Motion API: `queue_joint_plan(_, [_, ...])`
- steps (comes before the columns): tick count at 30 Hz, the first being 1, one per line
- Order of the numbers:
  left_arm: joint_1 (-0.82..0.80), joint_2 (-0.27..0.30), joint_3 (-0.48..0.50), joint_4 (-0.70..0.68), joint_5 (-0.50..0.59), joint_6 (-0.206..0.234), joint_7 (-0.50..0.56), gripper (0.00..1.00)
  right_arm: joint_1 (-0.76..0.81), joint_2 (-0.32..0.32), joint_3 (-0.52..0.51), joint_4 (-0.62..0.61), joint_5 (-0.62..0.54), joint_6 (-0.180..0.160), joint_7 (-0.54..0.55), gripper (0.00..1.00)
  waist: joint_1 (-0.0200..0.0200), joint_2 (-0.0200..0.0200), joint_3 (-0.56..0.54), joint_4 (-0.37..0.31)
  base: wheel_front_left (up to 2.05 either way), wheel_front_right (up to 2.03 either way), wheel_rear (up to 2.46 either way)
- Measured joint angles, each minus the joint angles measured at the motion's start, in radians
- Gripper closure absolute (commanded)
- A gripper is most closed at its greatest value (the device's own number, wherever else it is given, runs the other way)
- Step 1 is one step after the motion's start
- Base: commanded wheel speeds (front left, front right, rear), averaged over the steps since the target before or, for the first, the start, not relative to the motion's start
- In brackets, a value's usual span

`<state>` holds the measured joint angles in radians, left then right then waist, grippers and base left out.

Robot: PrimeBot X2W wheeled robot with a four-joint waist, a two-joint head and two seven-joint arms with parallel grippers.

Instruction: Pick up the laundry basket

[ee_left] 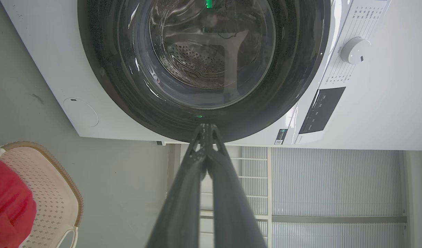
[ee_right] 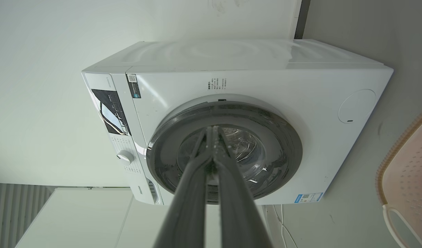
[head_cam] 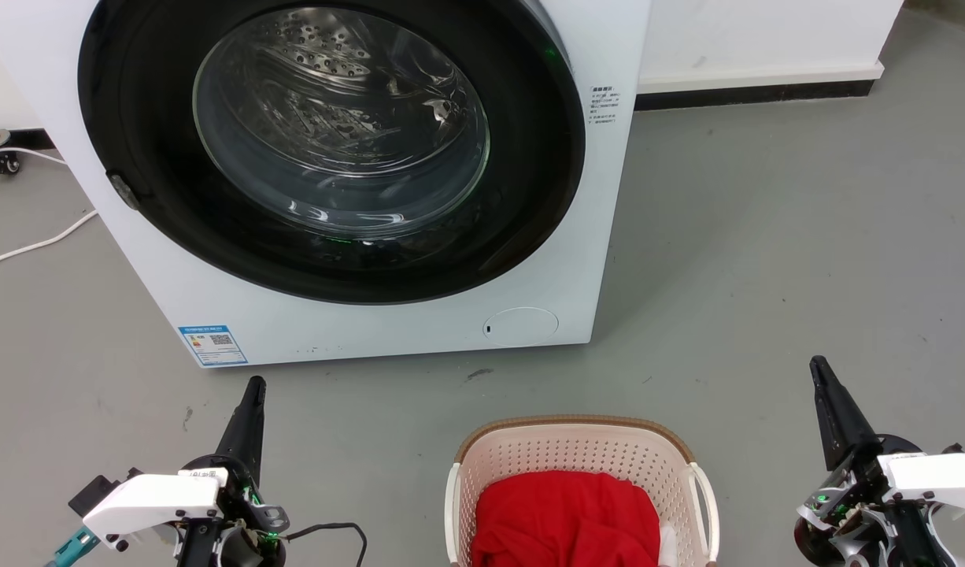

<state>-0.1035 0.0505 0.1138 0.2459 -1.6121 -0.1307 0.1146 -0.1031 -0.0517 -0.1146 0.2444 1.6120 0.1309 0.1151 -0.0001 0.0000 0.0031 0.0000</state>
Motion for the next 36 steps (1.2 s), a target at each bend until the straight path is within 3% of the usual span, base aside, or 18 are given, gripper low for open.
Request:
queue_joint_plan(25, [0.000,0.000,0.000,0.000,0.000,0.000,0.000,1.00,0.000,0.000,0.000,0.000,0.000,0.000,0.000,1.00,0.0001,0.0000,0.000,0.000,0.00,0.00,0.00])
queue_joint_plan(26, [0.002,0.000,-0.001,0.003,0.000,0.000,0.000,0.00,0.002,0.000,0.000,0.003,0.000,0.000,0.000,0.00,0.0001,0.0000,0.000,0.000,0.00,0.00,0.00])
queue_joint_plan(36, [0.039,-0.006,-0.006,0.018,0.034,0.000,-0.032,0.00,0.040,0.004,0.006,0.030,-0.044,0.000,-0.030,0.00,0.0001,0.0000,0.001,0.000,0.00,0.00,0.00])
